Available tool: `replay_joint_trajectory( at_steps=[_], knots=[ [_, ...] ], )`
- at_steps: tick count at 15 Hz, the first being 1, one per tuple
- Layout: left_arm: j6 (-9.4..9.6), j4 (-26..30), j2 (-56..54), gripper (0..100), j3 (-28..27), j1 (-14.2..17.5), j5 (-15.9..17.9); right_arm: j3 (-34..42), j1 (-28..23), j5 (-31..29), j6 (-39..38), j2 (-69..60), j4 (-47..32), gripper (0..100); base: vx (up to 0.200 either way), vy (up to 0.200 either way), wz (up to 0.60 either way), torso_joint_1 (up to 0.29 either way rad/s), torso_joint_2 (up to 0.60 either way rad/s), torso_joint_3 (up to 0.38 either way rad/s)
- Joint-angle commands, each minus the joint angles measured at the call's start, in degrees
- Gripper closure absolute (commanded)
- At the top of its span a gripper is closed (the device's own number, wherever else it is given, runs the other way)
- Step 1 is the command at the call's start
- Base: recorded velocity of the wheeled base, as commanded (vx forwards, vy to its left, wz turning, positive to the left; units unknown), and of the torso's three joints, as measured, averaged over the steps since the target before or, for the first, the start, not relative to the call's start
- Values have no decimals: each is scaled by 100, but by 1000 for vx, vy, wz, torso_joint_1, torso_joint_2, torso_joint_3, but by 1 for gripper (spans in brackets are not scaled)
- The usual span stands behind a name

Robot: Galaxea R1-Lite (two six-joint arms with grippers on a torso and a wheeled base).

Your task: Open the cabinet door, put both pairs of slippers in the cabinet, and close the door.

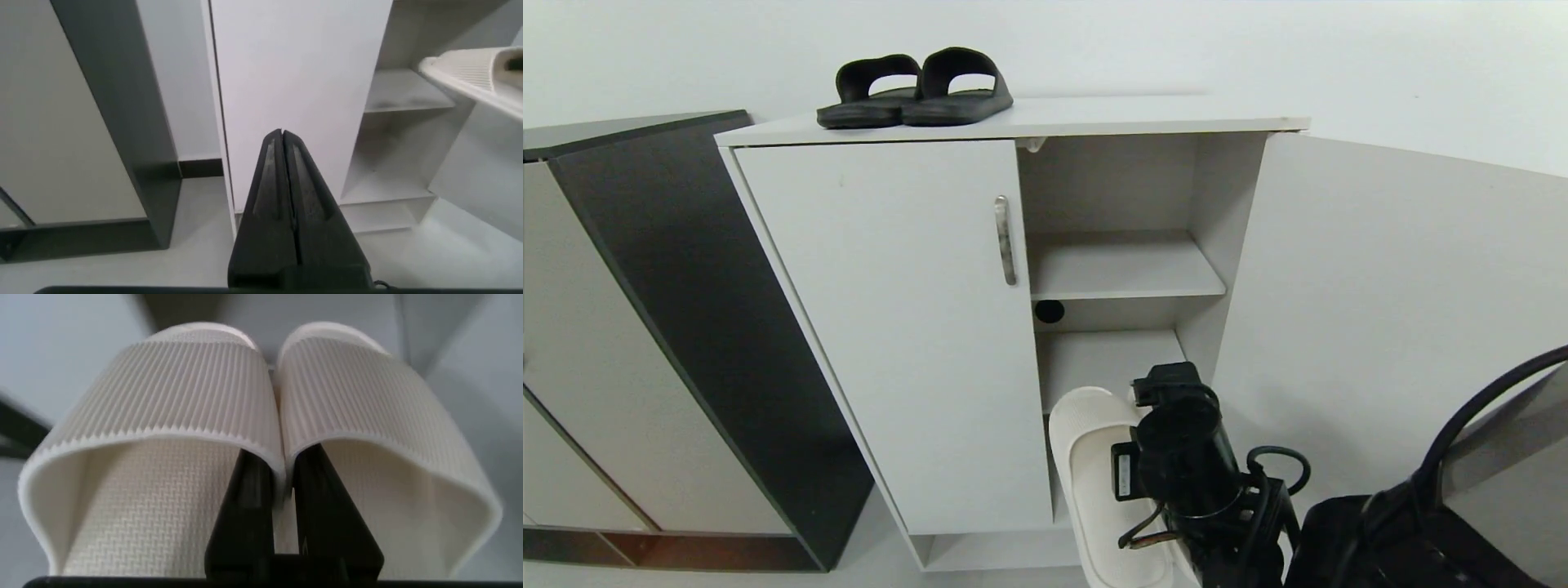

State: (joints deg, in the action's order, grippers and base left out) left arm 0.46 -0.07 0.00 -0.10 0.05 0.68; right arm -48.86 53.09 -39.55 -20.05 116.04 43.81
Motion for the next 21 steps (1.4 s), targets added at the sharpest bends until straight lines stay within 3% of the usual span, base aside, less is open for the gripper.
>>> replay_joint_trajectory(
  at_steps=[1, 9, 11, 16, 21],
  knots=[
    [-2, -1, 0, 100, 1, 4, 2, -229, -18, 0, 81, 349, -22, 100, 0, 0, 0, 0, 0, 0],
    [6, -1, 9, 100, 1, 4, 2, -590, -88, -80, 81, 788, 13, 100, 0, 0, 0, 3, 3, -157],
    [6, -1, 0, 100, 1, 4, 2, -590, -80, -370, 248, 753, 127, 100, 0, 0, 0, 0, 0, -195],
    [6, -1, 9, 100, 1, 4, 2, -308, -106, -519, 1311, 1228, 2334, 100, 0, 0, 0, 3, 2, -199],
    [6, -1, 9, 100, 1, 4, 2, -317, -185, -624, 1513, 1377, 2615, 100, 0, 0, 0, 1, 0, -22]
  ],
)
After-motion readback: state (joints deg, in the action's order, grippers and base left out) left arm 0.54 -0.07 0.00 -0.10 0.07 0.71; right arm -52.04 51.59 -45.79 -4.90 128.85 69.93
